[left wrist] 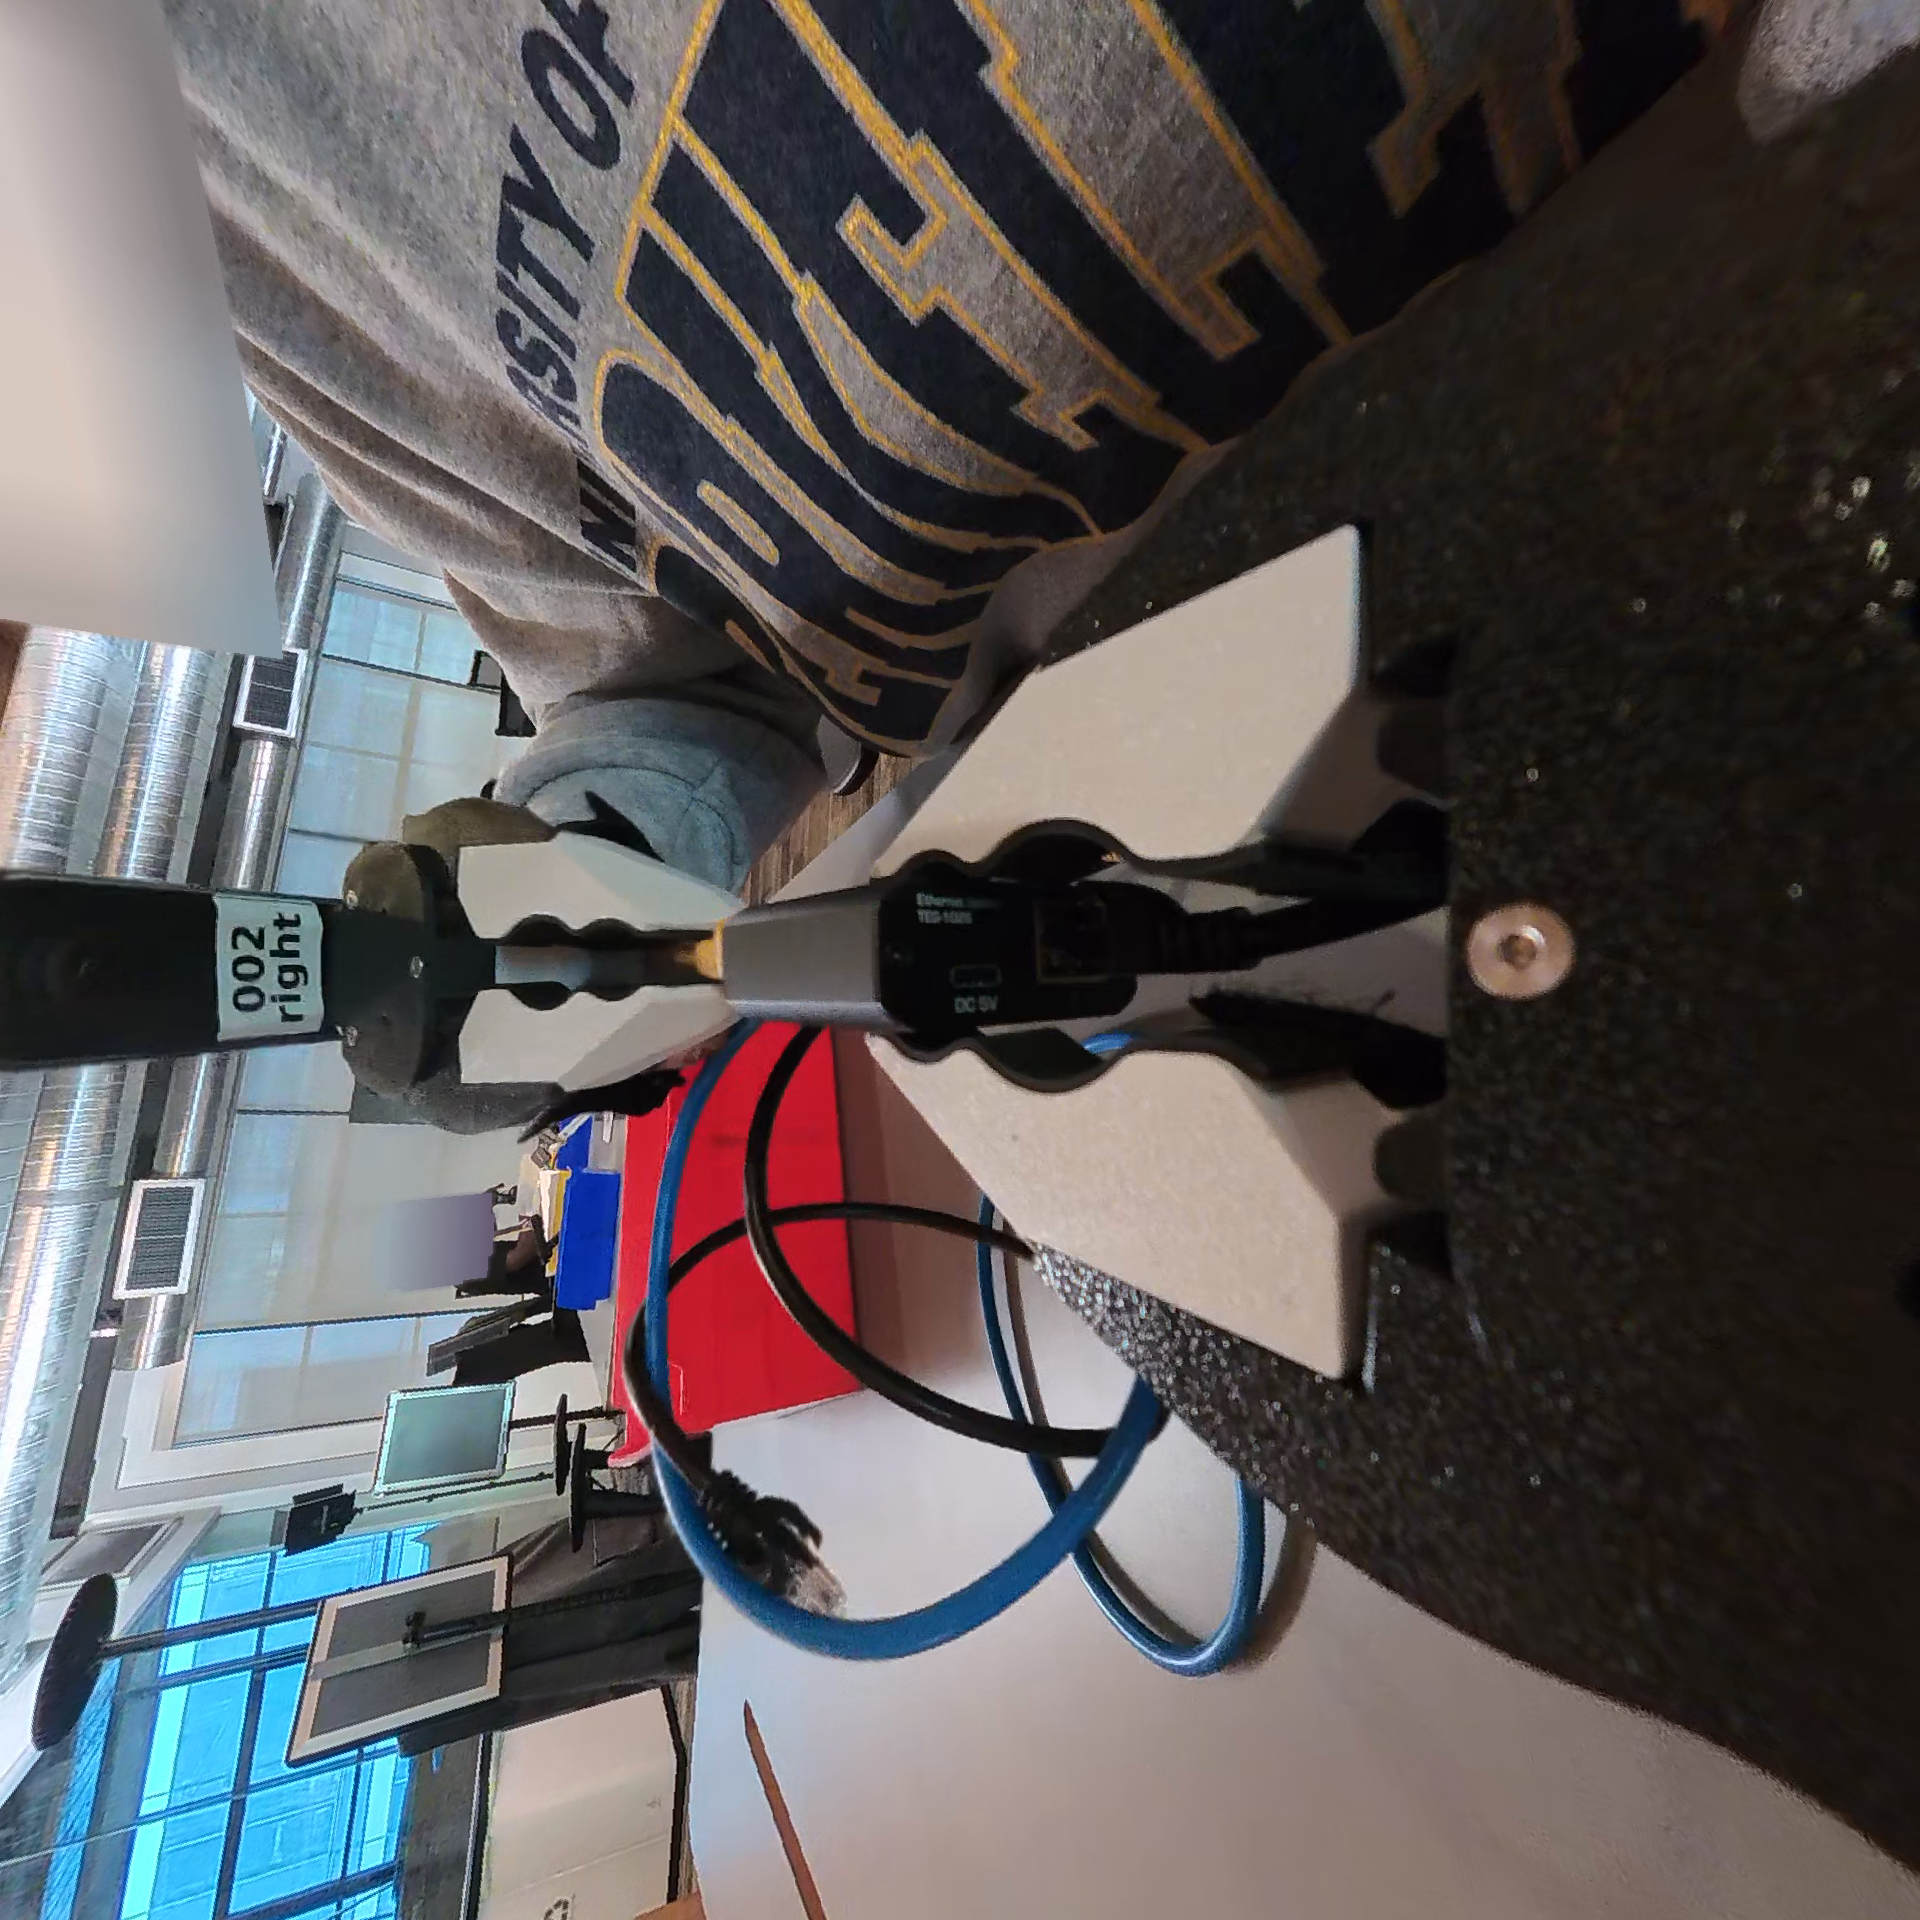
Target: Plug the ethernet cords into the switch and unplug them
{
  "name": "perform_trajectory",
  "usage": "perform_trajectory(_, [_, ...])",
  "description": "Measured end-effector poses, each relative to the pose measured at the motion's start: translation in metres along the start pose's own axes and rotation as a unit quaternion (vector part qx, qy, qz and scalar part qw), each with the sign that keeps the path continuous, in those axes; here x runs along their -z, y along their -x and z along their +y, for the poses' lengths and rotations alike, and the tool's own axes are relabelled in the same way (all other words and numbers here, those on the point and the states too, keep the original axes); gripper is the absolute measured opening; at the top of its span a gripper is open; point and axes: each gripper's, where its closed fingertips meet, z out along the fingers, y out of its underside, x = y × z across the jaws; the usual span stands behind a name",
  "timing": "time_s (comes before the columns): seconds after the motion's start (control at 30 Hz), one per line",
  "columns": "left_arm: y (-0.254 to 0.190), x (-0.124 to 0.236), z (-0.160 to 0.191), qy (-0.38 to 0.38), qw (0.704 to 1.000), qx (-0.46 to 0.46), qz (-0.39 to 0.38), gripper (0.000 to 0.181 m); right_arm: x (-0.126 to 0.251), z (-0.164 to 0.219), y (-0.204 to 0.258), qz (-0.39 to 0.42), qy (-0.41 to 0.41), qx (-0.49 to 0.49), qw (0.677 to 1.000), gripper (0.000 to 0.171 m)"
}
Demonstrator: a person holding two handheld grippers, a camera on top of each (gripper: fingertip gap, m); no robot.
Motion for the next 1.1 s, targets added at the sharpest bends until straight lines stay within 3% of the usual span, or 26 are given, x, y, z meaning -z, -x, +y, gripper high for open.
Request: perform_trajectory(1.1, [-0.0009, 0.0009, -0.0020, -0.004, 1.000, 0.014, 0.009, 0.022, -0.0024, 0.0000, -0.0003, 0.006, 0.001, -0.006, 1.000, 0.006])
